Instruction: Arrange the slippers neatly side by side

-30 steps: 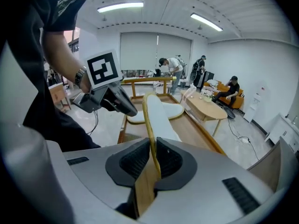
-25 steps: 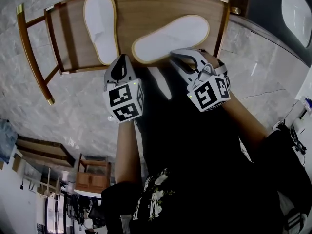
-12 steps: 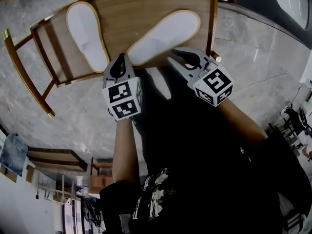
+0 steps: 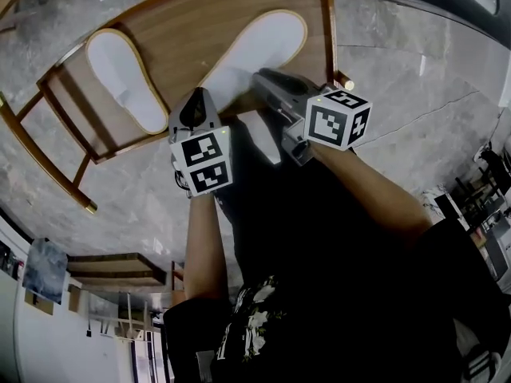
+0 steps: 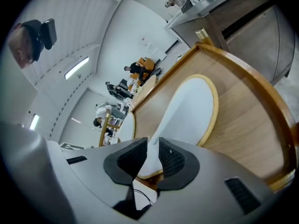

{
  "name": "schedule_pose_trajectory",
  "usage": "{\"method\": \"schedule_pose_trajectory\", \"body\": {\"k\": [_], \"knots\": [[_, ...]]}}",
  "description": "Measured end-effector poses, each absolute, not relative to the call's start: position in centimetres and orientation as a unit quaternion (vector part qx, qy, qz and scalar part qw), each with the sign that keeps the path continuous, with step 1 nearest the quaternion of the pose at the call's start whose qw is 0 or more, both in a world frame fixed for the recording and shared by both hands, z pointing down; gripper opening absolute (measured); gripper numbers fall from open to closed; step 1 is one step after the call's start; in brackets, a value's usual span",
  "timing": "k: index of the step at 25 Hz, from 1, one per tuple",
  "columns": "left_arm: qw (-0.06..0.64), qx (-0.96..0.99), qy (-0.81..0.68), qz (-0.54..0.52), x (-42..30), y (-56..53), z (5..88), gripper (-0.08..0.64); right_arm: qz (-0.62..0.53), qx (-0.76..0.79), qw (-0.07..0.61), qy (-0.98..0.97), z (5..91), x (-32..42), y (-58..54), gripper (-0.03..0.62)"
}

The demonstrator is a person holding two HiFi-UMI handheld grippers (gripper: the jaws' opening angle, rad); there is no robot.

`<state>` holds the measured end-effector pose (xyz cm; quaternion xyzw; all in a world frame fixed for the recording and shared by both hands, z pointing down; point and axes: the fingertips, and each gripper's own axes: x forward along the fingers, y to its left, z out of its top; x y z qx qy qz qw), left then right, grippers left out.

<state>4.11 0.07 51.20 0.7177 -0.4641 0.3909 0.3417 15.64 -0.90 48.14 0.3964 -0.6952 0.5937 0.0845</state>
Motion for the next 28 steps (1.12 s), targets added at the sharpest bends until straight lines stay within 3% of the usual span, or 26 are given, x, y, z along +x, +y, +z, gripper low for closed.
{"method": "schedule_pose_trajectory", "body": {"k": [4, 7, 17, 28], "knots": [[0.342, 0.719, -0.456, 0.398, 4.0, 0.3, 51.8, 0.006, 0.611, 0.407, 0.073, -0.675, 49.1, 15.3, -1.4, 0.065], [0.344, 0.721, -0.453, 0.396, 4.0, 0.3, 52.0, 0.006, 0.612, 0.417, 0.079, -0.668, 49.7, 15.4, -1.6, 0.011], [0.365, 0.722, -0.452, 0.375, 4.0, 1.8, 51.3, 0.006, 0.478, 0.378, 0.159, -0.777, 45.6, 12.7, -3.3, 0.006], [0.416, 0.705, -0.465, 0.337, 2.2, 4.4, 52.0, 0.006, 0.421, 0.305, 0.188, -0.833, 44.7, 4.9, -5.0, 0.006]]}}
